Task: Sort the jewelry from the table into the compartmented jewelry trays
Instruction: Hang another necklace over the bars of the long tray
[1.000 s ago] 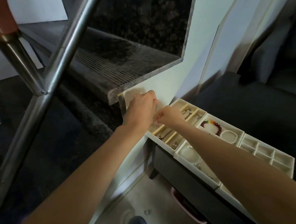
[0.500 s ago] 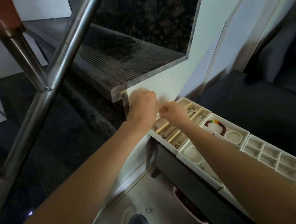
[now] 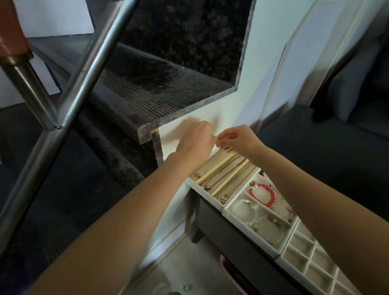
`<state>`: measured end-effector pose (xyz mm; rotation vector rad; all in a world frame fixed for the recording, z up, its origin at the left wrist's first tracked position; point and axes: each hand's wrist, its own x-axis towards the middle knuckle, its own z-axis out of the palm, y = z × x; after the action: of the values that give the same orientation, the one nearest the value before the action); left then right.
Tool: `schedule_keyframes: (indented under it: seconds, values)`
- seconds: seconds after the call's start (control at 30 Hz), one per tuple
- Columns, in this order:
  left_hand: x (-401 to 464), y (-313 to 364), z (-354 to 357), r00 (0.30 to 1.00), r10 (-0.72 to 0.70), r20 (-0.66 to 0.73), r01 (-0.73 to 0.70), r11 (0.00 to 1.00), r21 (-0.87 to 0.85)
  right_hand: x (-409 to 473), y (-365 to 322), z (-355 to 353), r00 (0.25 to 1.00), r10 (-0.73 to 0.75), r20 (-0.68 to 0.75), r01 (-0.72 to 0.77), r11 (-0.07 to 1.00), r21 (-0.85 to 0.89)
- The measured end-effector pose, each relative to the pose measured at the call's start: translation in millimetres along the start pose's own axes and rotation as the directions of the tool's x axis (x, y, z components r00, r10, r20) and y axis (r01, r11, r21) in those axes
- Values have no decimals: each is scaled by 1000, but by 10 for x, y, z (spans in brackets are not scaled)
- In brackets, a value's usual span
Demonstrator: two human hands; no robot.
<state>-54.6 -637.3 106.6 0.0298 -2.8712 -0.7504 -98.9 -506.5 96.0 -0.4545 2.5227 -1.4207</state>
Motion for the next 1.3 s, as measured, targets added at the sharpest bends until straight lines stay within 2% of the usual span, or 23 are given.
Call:
schedule_keyframes:
  seconds: [0.1, 0.13, 0.2, 0.27, 0.37, 0.47, 0.6, 0.7, 0.8, 0.9, 0.97, 1.03, 1.13, 1.2, 1.3]
  values:
    - [71, -2, 90, 998, -28, 54, 31, 998, -60, 132, 106, -40, 995, 44, -85, -48, 998, -44]
    - [99, -2, 128, 997, -35, 69, 40, 996, -74, 172, 138, -44, 993, 80, -86, -81, 997, -4]
    - [160, -1, 207, 996, -37, 87, 46, 993, -108, 243, 186, -34, 983, 183, -16, -176, 965, 194]
    - [218, -11, 296, 993, -40, 111, 57, 986, -154, 302, 211, -16, 958, 279, 61, -281, 886, 369]
    - [273, -63, 424, 986, -52, 157, 71, 990, -122, 428, 285, 4, 922, 358, 146, -382, 780, 496]
    - [267, -132, 456, 983, -69, 170, 67, 998, 17, 533, 365, 7, 907, 388, 164, -420, 803, 423]
    - [231, -317, 470, 920, -112, 374, 40, 980, 195, 643, 458, 22, 926, 360, 114, -373, 920, 121]
    - [164, -380, 533, 869, -96, 485, -17, 975, 224, 699, 479, 3, 944, 313, 102, -317, 948, 27]
    - [132, -416, 590, 852, -72, 519, -63, 969, 238, 726, 498, -28, 959, 270, 86, -275, 960, 55]
    - [124, -454, 617, 852, -66, 520, -89, 959, 268, 746, 526, -23, 955, 285, 86, -298, 924, 240]
    - [105, -460, 625, 850, -72, 522, -100, 951, 293, 760, 568, -1, 957, 279, 79, -289, 907, 305]
    - [75, -442, 620, 862, -75, 502, -108, 939, 326, 757, 616, 8, 973, 229, 38, -232, 952, 199]
    - [13, -382, 590, 865, -81, 495, -130, 917, 377, 746, 664, 9, 990, 135, -38, -138, 987, -84]
    - [-39, -337, 561, 876, -90, 473, -140, 893, 428, 753, 674, 17, 994, 76, -78, -94, 958, -272]
    - [-99, -272, 542, 879, -96, 468, -155, 869, 469, 759, 698, 20, 997, 35, -70, -63, 884, -463]
